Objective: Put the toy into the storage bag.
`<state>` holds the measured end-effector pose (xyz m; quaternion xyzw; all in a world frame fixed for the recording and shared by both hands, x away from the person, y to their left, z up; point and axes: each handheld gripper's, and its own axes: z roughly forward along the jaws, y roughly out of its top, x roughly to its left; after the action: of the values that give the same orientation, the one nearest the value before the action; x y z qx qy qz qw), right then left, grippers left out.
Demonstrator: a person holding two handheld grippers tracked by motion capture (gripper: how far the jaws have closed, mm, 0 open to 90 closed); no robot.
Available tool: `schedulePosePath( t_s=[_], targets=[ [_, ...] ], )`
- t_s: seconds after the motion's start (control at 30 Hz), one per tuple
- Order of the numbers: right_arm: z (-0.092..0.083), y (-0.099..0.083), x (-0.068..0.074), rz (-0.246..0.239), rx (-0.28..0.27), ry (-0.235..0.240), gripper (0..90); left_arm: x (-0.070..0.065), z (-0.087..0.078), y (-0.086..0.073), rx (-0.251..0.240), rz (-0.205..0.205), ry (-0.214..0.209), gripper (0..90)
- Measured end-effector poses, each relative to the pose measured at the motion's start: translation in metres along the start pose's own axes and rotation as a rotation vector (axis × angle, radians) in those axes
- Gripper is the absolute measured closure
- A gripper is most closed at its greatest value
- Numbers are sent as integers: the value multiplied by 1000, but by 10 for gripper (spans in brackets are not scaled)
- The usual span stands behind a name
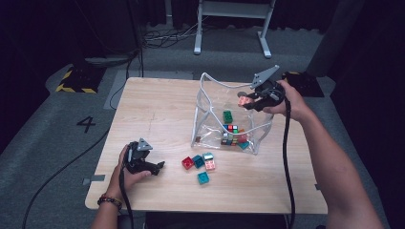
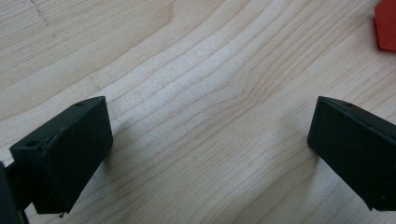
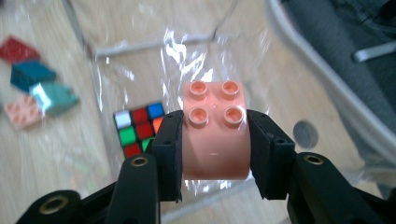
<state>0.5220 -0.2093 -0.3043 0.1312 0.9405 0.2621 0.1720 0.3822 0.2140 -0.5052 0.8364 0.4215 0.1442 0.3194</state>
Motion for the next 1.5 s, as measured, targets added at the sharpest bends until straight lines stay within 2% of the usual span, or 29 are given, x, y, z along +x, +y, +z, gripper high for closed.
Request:
schedulePosePath(
  t_s=[0.13, 0.17, 0.27, 0.37, 0.43, 0.47, 0.53, 0.73, 0.93, 0.97, 1.0, 1.03, 1.1, 1.13, 1.17, 1.27, 1.33, 1.5],
  targets=[
    [4, -2, 2, -23, 124, 38, 598, 0, 0, 0, -1, 2, 1, 3],
    [5, -1, 3, -38, 174, 41, 598, 0, 0, 0, -1, 2, 1, 3],
    [8, -1, 4, -73, 264, 35, 598, 0, 0, 0, 0, 0, 0, 3],
    [11, -1, 6, -97, 343, 55, 598, 0, 0, 0, 0, 0, 0, 3],
    [12, -1, 5, -92, 368, 59, 598, 0, 0, 0, 0, 3, 1, 3],
    [13, -2, 5, -92, 397, 51, 598, 0, 0, 0, 0, 0, 0, 3],
    [12, -2, 7, -56, 462, 39, 598, 0, 0, 0, 1, 0, 0, 3],
    [9, -1, 8, -57, 510, 17, 597, 0, 0, 0, 0, 0, 0, 3],
    [8, -2, 7, -56, 494, 18, 597, 0, 0, 0, 4, -7, -3, 3],
    [9, -3, 5, -88, 472, 20, 596, -1, 0, 0, 6, -10, -3, 3],
    [8, -3, 6, -87, 470, 24, 596, -1, 0, 0, 6, -10, -3, 3],
    [7, -3, 8, -53, 476, 30, 595, 0, 0, 0, 1, -4, -1, 3],
    [6, -3, 7, -49, 451, 21, 564, 0, 0, 0, 0, 0, 0, 3],
    [5, -4, 7, -49, 433, 23, 558, 0, 0, 0, 0, 0, 0, 3],
    [6, -4, 5, -86, 400, 32, 559, 0, 0, 0, 0, 0, 0, 3],
    [4, -5, 5, -75, 370, 44, 529, 0, 0, 0, 0, 0, 0, 3],
    [1, -6, 5, -54, 319, 34, 508, 0, 0, 0, 0, 1, 0, 3],
    [-14, -9, 9, -6, 135, 38, 479, 0, 0, 0, 0, 0, 0, 3]
  ],
)
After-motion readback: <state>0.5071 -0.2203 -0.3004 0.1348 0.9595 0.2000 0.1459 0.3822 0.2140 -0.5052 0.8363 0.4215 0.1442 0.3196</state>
